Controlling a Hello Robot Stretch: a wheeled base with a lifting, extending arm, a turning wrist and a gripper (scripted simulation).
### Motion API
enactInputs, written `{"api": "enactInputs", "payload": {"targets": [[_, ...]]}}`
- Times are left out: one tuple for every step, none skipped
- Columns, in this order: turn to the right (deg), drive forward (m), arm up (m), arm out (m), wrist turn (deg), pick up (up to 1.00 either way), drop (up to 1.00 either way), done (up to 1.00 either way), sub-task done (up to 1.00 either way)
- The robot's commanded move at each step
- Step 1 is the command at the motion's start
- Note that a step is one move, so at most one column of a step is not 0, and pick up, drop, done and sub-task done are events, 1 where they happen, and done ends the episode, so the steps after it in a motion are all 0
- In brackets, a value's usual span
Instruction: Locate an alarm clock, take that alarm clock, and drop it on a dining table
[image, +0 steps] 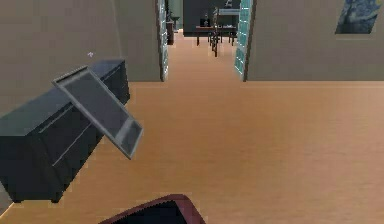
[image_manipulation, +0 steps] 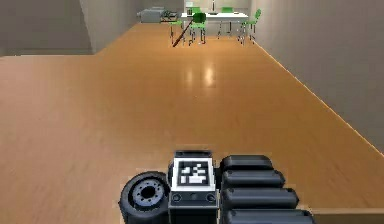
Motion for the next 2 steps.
{"api": "enactInputs", "payload": {"targets": [[45.0,0.00,0.00,0.00,0.0,0.00,0.00,0.00,0.00],[42.0,0.00,0.00,0.00,0.0,0.00,0.00,0.00,0.00]]}}
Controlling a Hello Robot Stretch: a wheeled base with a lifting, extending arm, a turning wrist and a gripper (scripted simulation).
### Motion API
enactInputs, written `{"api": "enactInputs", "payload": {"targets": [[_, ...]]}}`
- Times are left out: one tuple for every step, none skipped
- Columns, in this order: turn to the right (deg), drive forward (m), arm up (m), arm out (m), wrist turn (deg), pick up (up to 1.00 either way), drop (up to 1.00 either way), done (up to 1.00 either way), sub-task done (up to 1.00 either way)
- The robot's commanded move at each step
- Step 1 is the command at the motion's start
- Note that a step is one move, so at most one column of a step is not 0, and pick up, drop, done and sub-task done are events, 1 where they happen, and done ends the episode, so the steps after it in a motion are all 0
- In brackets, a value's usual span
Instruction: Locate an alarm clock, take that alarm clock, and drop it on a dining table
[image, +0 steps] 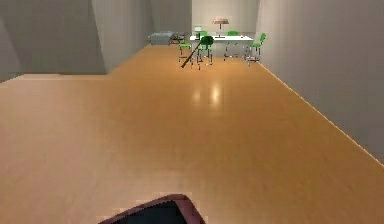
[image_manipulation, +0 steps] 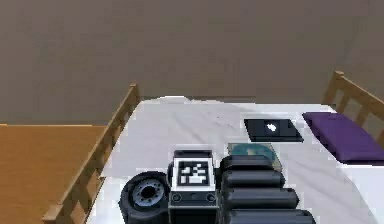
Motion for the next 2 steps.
{"api": "enactInputs", "payload": {"targets": [[0.0,0.80,0.00,0.00,0.0,0.00,0.00,0.00,0.00],[12.0,0.00,0.00,0.00,0.0,0.00,0.00,0.00,0.00]]}}
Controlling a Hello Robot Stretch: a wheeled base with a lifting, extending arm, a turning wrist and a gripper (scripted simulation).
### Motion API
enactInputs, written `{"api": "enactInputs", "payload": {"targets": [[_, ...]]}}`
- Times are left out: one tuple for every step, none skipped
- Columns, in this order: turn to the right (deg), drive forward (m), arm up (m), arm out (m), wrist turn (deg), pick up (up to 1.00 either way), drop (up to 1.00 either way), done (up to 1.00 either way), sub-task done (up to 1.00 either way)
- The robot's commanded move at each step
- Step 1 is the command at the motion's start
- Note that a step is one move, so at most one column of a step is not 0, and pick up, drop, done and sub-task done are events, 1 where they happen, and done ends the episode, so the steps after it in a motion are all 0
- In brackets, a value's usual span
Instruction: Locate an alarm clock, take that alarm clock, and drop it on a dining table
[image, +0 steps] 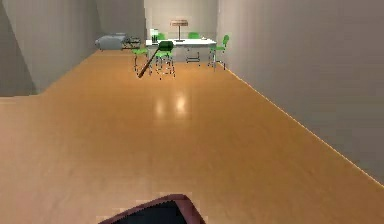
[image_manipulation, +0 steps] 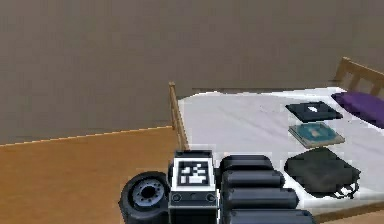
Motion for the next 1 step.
{"api": "enactInputs", "payload": {"targets": [[0.0,1.00,0.00,0.00,0.0,0.00,0.00,0.00,0.00]]}}
